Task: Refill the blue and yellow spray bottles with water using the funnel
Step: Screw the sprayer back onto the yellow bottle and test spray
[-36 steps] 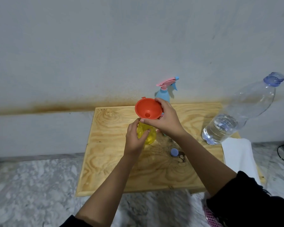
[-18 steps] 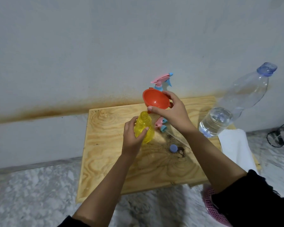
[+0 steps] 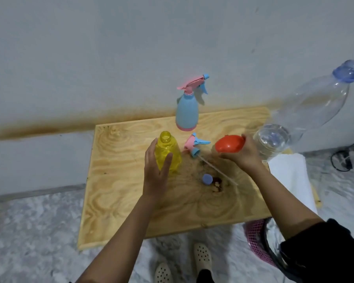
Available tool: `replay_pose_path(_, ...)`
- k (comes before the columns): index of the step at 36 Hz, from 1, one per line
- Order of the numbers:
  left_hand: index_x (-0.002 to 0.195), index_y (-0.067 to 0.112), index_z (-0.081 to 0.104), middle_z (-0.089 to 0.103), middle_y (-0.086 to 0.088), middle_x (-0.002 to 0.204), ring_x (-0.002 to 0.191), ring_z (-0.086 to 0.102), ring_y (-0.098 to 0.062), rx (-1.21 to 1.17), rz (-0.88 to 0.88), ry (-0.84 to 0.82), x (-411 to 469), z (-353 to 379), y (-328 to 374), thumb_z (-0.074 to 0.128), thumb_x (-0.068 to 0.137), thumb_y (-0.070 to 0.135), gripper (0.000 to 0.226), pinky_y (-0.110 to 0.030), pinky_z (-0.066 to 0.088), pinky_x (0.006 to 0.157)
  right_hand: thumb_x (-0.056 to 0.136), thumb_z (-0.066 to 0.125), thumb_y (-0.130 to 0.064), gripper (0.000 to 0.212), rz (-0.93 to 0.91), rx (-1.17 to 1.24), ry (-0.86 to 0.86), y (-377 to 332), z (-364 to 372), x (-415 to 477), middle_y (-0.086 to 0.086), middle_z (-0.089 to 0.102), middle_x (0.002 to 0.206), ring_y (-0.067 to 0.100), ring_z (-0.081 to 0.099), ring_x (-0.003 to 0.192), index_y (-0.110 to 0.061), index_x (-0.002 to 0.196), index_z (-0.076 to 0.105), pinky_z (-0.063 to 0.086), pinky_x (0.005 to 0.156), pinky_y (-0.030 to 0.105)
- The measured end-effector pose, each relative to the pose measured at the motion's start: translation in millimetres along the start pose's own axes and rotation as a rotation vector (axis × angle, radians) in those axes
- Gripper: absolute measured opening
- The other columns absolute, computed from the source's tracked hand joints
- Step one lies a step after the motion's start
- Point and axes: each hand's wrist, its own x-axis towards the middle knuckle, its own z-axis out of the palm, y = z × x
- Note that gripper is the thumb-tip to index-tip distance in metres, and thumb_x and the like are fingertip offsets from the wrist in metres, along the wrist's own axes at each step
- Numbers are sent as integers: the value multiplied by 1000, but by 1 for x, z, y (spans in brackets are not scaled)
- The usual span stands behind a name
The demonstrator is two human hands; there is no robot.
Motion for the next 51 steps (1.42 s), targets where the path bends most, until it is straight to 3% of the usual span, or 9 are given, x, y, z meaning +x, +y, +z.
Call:
replay_pose_path(4, 137, 47, 24, 32, 15, 140, 123, 29, 15, -31, -66, 27, -2, 6, 2, 41, 83, 70, 61, 1, 27, 96, 62, 87, -25, 96, -30, -123, -12, 16, 5, 8, 15, 43, 135, 29, 44, 123, -5, 138, 32, 37, 92, 32)
replay_pose_path(8, 129, 68, 20, 30, 29, 138, 131, 32, 6, -51, -82, 69, -6, 12, 4, 42, 82, 72, 52, -27, 34, 107, 65, 85, -28, 95, -49, -138, -41, 22, 11, 15, 15, 40, 136, 29, 41, 124, -8, 138, 28, 37, 98, 35)
replay_pose_path(16, 131, 67, 23, 33, 19, 143, 134, 35, -4, -63, -105, 79, -8, 10, 6, 47, 87, 57, 51, -42, 38, 109, 66, 84, -30, 77, -94, -98, -92, 28, 16, 19, 10, 47, 124, 21, 47, 111, -10, 125, 38, 41, 83, 29)
replay_pose_path(21, 134, 62, 26, 35, 15, 145, 136, 35, -7, -72, -130, 69, -8, 6, 5, 50, 88, 52, 53, -47, 37, 109, 71, 80, -33, 95, -123, -165, -101, 26, 16, 18, 12, 29, 143, 25, 32, 132, -8, 141, 22, 36, 101, 35)
replay_pose_path(27, 131, 67, 24, 31, 34, 138, 135, 34, -1, -72, -171, 41, -9, 5, 7, 51, 91, 45, 53, -44, 37, 110, 74, 77, -28, 95, -250, -232, -59, 16, 16, 15, 16, 16, 151, 26, 14, 141, -3, 144, 18, 20, 116, 37)
replay_pose_path(30, 132, 66, 24, 31, 33, 138, 134, 34, 0, -74, -177, 40, -9, 5, 8, 51, 91, 45, 53, -42, 37, 110, 74, 78, -23, 86, -367, -207, 10, 6, 20, 14, 20, 25, 145, 30, 25, 136, -1, 140, 28, 30, 111, 39)
replay_pose_path(34, 132, 63, 23, 32, 25, 141, 132, 34, 2, -68, -169, 30, -10, 4, 11, 52, 94, 41, 52, -38, 37, 111, 76, 75, -16, 64, -492, -200, -19, -6, 39, 14, 17, 39, 130, 27, 38, 120, -1, 128, 42, 30, 92, 20)
replay_pose_path(41, 131, 62, 23, 31, 32, 138, 127, 32, 14, -60, -179, 15, -8, 4, 10, 51, 92, 41, 52, -28, 35, 109, 88, 58, -17, 41, -528, -423, -224, -14, 76, 18, 16, 47, 122, 29, 44, 112, 0, 124, 48, 40, 92, 35)
replay_pose_path(51, 125, 72, 25, 29, 44, 133, 130, 31, 13, -59, -185, 9, -6, 2, 9, 53, 91, 43, 53, -35, 36, 111, 91, 51, -26, 44, -377, -719, -292, -17, 97, 28, 19, 52, 118, 33, 52, 105, 0, 126, 44, 44, 80, 39)
